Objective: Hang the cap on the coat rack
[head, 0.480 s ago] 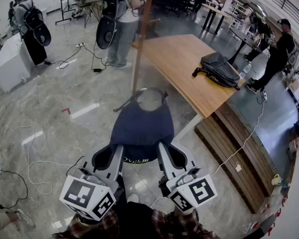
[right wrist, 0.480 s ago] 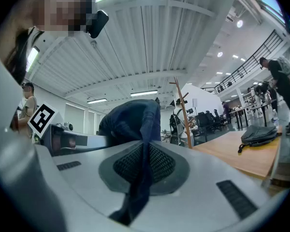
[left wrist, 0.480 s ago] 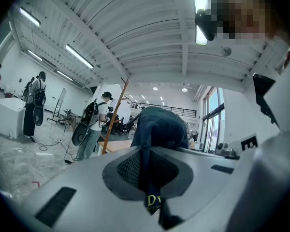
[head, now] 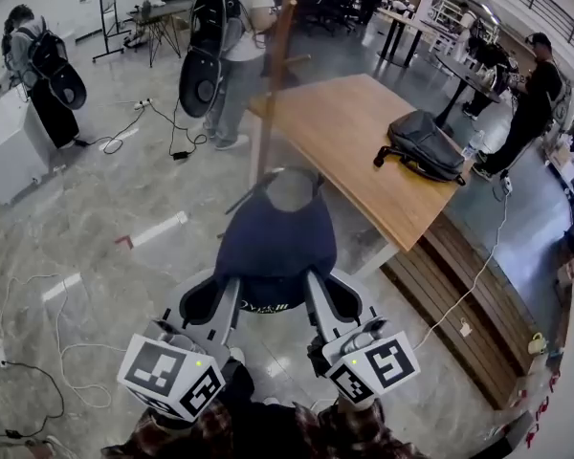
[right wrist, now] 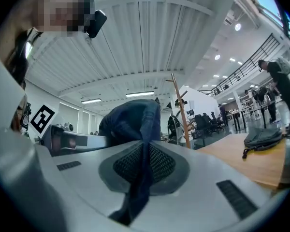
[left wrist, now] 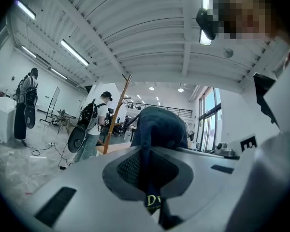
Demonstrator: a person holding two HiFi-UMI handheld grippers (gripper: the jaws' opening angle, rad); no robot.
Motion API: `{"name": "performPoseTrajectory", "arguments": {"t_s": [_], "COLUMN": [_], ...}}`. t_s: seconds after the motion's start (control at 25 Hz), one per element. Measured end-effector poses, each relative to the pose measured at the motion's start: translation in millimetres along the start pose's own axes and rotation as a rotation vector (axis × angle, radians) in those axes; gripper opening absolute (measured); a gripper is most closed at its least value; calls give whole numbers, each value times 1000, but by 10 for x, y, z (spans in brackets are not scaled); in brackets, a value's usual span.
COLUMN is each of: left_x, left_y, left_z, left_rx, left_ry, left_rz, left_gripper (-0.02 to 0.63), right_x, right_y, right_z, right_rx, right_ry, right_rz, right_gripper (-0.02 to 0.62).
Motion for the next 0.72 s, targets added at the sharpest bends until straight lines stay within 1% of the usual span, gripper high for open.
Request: {"name": "performPoseTrajectory", "arguments": {"t_s": [0.16, 0.32, 0.56, 0.72], "left_x": [363, 632, 881, 1043], "left_y": [-50, -23, -13, -1], "left_z": [-292, -508, -803, -1033], "left_rx": [-10, -5, 20, 28], "left_ry": [29, 63, 85, 82], "left_rz": [-2, 1, 4, 11], "left_gripper": [20, 20, 20, 20], "right_x": [-119, -213, -391, -568], "right_y": [63, 180, 284, 337], "right_z": [-412, -655, -947, -1176], "right_rx": [-15, -24, -17, -14], "right_ry": [23, 48, 79, 81], "right_rz": [16, 16, 7, -2], "right_gripper": [21, 21, 21, 21]}}
Point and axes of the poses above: the fingertips, and each gripper's own axes: z backward along the fingers, x to its left, y out of its underside, the point moved 9 cm from there along z, backward along the fingers, and after that the axes turned 7 degrees about -x, right-handed, at the moved point
